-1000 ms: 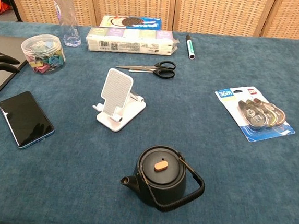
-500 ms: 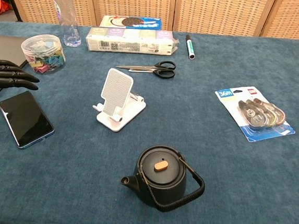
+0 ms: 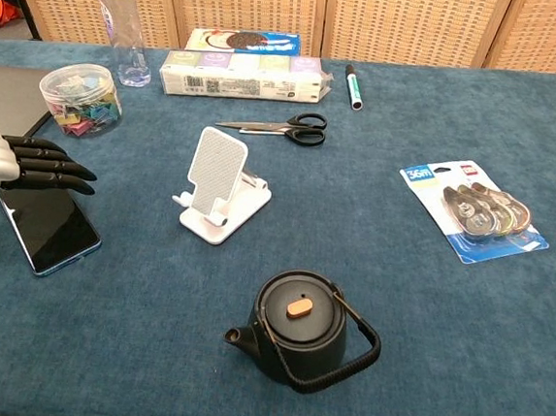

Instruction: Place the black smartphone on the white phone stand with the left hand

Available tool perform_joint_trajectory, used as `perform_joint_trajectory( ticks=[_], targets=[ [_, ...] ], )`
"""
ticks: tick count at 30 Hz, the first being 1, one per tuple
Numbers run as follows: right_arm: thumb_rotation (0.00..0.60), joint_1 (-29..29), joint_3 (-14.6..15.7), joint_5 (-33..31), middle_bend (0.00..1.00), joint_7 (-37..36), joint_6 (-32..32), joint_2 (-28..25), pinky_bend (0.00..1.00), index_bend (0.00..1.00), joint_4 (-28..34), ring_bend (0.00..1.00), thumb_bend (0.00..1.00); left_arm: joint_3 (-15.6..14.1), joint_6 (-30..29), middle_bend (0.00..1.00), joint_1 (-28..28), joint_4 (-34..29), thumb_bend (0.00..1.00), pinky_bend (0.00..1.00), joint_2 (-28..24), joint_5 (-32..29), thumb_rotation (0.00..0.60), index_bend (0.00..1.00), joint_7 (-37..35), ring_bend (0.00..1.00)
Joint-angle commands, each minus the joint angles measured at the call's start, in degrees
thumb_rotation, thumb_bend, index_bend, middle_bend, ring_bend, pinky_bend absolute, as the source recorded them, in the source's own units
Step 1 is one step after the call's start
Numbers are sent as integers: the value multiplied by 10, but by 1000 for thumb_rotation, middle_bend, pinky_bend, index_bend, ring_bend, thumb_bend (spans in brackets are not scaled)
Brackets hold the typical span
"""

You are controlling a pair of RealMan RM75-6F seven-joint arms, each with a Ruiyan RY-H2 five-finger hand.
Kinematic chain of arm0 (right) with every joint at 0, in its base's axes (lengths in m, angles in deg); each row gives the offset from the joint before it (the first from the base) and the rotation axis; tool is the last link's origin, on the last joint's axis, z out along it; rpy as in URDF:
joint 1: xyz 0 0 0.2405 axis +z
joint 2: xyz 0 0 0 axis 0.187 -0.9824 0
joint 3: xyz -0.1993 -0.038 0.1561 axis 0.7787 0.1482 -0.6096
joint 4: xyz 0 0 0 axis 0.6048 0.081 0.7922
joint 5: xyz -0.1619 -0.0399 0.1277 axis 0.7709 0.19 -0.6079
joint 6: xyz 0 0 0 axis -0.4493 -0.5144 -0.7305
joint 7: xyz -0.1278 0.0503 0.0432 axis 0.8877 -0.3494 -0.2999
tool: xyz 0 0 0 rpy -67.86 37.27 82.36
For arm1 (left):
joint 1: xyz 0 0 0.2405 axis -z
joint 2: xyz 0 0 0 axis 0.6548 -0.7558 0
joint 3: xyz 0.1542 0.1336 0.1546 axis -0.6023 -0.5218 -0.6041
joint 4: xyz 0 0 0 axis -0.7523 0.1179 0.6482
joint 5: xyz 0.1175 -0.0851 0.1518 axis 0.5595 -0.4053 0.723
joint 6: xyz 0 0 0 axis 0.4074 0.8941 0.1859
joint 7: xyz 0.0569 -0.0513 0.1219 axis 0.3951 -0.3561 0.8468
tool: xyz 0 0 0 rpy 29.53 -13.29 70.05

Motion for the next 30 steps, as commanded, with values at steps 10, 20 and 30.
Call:
perform_joint_trajectory(
  ticks=[10,20,30],
  targets=[
    [600,1,-1,-5,0,-3,-5,-4,0,69,5,0,0,-8,19,91,14,8,197,117,30,-15,600,124,21,99],
    [600,1,1,-7,0,-6,-11,-8,0,69,11,0,0,-18,-15,431,6,35,352,383,47,-19,600,491,-2,353],
    [600,1,2,-7,0,-7,-12,-9,0,69,14,0,0,-17,-66,483,-5,50,382,405,44,-20,600,559,-3,395]
  ],
)
